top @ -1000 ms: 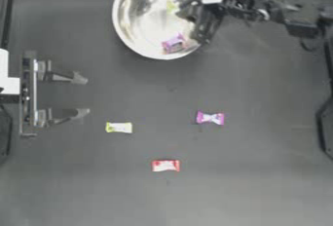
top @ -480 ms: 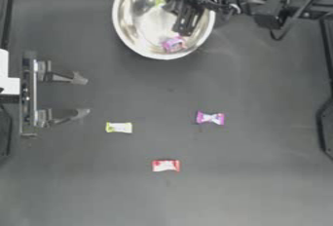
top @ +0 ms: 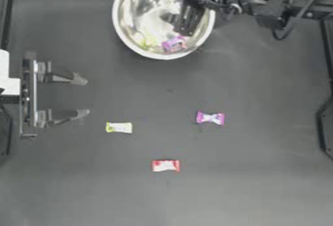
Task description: Put candies in bowl
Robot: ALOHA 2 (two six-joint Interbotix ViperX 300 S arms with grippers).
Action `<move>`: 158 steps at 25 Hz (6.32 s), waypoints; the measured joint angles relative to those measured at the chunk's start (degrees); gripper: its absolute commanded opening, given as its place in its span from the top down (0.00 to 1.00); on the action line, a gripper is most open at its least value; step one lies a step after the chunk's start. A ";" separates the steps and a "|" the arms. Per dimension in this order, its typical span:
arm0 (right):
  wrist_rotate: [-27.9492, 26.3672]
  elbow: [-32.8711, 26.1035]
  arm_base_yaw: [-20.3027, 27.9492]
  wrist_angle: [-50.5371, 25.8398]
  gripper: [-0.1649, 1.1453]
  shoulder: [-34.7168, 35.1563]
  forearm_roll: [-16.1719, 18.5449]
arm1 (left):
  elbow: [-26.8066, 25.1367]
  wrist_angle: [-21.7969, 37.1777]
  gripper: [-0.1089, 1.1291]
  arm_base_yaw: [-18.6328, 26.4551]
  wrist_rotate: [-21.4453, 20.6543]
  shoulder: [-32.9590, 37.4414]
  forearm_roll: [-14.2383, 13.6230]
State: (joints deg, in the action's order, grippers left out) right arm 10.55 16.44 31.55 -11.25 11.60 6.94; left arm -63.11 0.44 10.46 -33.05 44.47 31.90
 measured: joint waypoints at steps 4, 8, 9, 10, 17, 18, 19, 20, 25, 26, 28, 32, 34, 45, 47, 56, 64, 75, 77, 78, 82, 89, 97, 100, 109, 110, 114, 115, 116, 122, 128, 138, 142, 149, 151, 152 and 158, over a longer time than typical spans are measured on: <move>-0.18 2.72 -3.43 -1.85 0.14 -5.36 -0.97 | 0.00 0.18 0.15 0.00 0.09 0.00 0.00; -0.18 7.38 -7.12 -2.02 0.14 -12.30 -2.99 | 0.00 0.44 0.14 0.00 -0.09 0.00 0.00; -0.18 8.61 -8.09 -2.02 0.14 -14.06 -3.43 | 0.00 0.44 0.14 0.00 -0.09 0.00 0.00; -0.26 10.02 -8.96 -2.11 0.14 -15.82 -4.04 | 0.00 0.53 0.14 0.00 -0.09 0.00 0.00; -0.35 19.69 -15.12 -2.72 0.14 -29.00 -8.26 | 0.00 0.88 0.15 0.00 -0.09 0.00 0.00; -0.35 20.92 -15.64 -2.90 0.14 -30.67 -8.96 | 0.00 0.88 0.14 0.00 -0.09 0.00 0.00; -0.35 22.06 -16.08 -2.99 0.14 -32.17 -9.58 | 0.00 0.97 0.14 0.00 -0.09 0.00 0.00; -0.35 23.12 -16.35 -3.08 0.14 -33.49 -10.28 | 0.00 1.05 0.15 0.00 -0.09 0.00 0.00; -0.35 28.04 -17.84 -3.16 0.14 -39.11 -11.95 | 0.00 2.02 0.14 0.00 -0.09 0.00 0.00; -0.53 28.92 -18.46 -3.16 0.14 -40.08 -12.04 | 0.00 2.55 0.14 0.00 -0.09 0.00 0.00; -0.62 30.59 -19.69 -3.08 0.14 -42.01 -12.13 | 0.00 3.25 0.14 0.18 -0.18 0.00 0.00; -0.44 34.28 -21.62 -2.37 0.14 -46.93 -13.89 | 0.44 6.24 0.14 1.05 -0.09 -0.70 -0.09; -0.53 36.39 -22.24 -1.41 0.14 -49.57 -15.38 | 1.14 7.91 0.14 1.58 -0.18 -2.20 -0.26; -0.62 42.80 -22.85 1.23 0.14 -58.71 -18.28 | 9.67 16.61 0.13 3.08 -0.18 -18.63 -5.19; -0.70 43.07 -22.85 1.67 0.14 -58.54 -18.37 | 11.95 18.46 0.13 3.08 -0.18 -22.41 -6.15; -0.62 43.33 -22.85 2.72 0.14 -58.54 -18.37 | 17.14 22.68 0.10 2.72 1.05 -33.57 -7.21; -0.62 43.42 -22.85 3.78 0.14 -58.54 -18.37 | 19.34 24.08 0.10 1.41 4.92 -38.67 -9.40; -0.62 43.77 -22.85 4.83 0.14 -58.54 -18.46 | 23.91 27.86 0.10 -0.70 14.33 -45.53 -19.07; -0.62 43.86 -22.85 5.01 0.14 -58.54 -18.46 | 24.87 28.56 0.10 -1.23 16.52 -46.41 -21.45; -0.62 43.86 -22.85 5.10 0.14 -58.54 -18.46 | 25.22 28.92 0.10 -1.49 17.58 -47.02 -22.50; -0.62 43.95 -22.85 5.19 0.14 -58.54 -18.46 | 26.46 29.79 0.11 -2.55 20.65 -48.96 -25.40; -0.62 43.95 -22.85 5.19 0.14 -58.71 -18.46 | 26.72 29.88 0.11 -2.99 21.18 -49.57 -26.28; -0.62 44.21 -22.85 5.27 0.14 -58.97 -18.46 | 26.98 29.71 0.16 -2.99 21.18 -50.71 -26.28; -0.62 44.21 -22.85 5.36 0.14 -59.06 -18.46 | 26.98 29.71 0.30 -2.81 21.18 -50.71 -26.28; -0.62 44.21 -22.85 5.80 0.14 -59.06 -18.46 | 27.25 31.46 0.62 -2.72 21.27 -50.71 -26.19; -0.62 44.30 -22.85 5.80 0.14 -59.06 -18.37 | 27.42 31.55 0.61 -2.81 21.36 -50.71 -26.10; -0.62 44.21 -22.85 5.80 0.14 -58.97 -18.46 | 28.13 31.90 0.60 -3.08 21.09 -50.19 -25.93; -0.62 44.21 -22.85 5.80 0.14 -58.97 -18.46 | 28.39 31.90 0.60 -3.08 21.01 -49.57 -25.93; -0.70 44.30 -22.85 5.89 0.14 -58.97 -18.46 | 28.56 31.90 0.60 -3.08 20.92 -48.52 -26.02; -0.62 45.00 -22.85 7.38 0.14 -59.06 -18.81 | 29.62 31.46 0.59 -1.85 20.74 -40.87 -30.06; -0.62 45.44 -22.85 8.44 0.14 -59.06 -19.16 | 30.50 27.86 0.59 4.04 20.65 -36.04 -35.68; -0.62 45.44 -22.85 8.96 0.14 -59.06 -19.16 | 31.90 12.04 0.59 15.56 20.39 -36.04 -41.48; -0.62 45.44 -22.85 9.23 0.14 -59.06 -19.25 | 34.98 10.63 0.59 18.81 18.72 -39.81 -41.84; -0.62 45.44 -22.85 9.93 0.14 -59.06 -19.25 | 43.86 10.55 0.60 22.15 16.61 -49.83 -41.84; -0.70 45.44 -22.85 10.02 0.14 -59.06 -19.25 | 45.44 10.72 0.60 22.68 16.61 -52.29 -41.92; -0.62 45.44 -22.85 10.02 0.14 -58.97 -19.25 | 46.14 10.81 0.60 22.94 16.61 -53.44 -41.92; -0.70 45.62 -22.85 10.20 0.14 -58.97 -19.25 | 47.81 11.43 0.58 24.08 16.61 -57.39 -41.84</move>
State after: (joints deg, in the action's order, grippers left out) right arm 9.84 62.05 8.70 -1.05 -47.37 -12.30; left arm -15.29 11.87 34.54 -16.44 -12.92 -9.93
